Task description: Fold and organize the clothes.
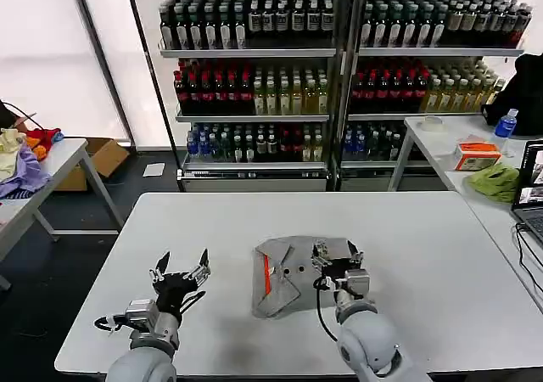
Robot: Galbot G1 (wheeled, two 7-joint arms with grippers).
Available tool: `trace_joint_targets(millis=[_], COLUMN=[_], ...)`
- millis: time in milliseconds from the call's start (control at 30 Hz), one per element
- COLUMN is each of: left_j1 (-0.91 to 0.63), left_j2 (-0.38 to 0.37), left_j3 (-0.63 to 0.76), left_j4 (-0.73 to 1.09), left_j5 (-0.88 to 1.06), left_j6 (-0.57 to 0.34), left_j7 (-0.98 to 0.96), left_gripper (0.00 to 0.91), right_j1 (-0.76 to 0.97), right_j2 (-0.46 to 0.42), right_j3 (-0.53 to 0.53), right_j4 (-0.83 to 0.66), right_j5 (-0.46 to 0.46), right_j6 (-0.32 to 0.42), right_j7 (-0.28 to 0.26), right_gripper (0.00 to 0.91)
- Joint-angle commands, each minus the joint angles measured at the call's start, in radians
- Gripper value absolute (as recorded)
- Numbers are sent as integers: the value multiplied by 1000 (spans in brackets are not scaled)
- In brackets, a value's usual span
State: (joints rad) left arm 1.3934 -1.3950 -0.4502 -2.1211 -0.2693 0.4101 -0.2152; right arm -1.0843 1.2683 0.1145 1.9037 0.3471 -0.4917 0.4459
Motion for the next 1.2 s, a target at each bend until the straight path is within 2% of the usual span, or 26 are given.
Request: trace_joint_targets(millis=[33,167,333,433,733,967,1200], left_j1=[7,11,12,11,9,27,32], left_j2=[0,1,4,5,7,3,-6], left_j3=[-3,-5,-8,-8,-8,0,12], left_j4=[-1,-2,0,3,10,12,5], left_j5=[-1,-2,-3,-3,-3,1,10], left_j6=[-1,-1,-1,1,1,-1,0], left_j7=[2,3,4,4,5,12,14], left_gripper=[907,907,907,907,907,907,907], right_j1=[89,133,147,144,132,111,-5], right_j2=[90,108,124,132,139,112,36], right_j3=[-76,-93,-96,-89,-77,-54,-106], right_j4=[-160,-223,-246,-244,-252,-111,79], right_j5=[-91,-110,-59,5,13,-3,39], right_j6=[59,68,1,-42,-41,25,-8], right_j7=[12,16,57,92,76,30,35], right_gripper=[907,907,907,907,907,907,907])
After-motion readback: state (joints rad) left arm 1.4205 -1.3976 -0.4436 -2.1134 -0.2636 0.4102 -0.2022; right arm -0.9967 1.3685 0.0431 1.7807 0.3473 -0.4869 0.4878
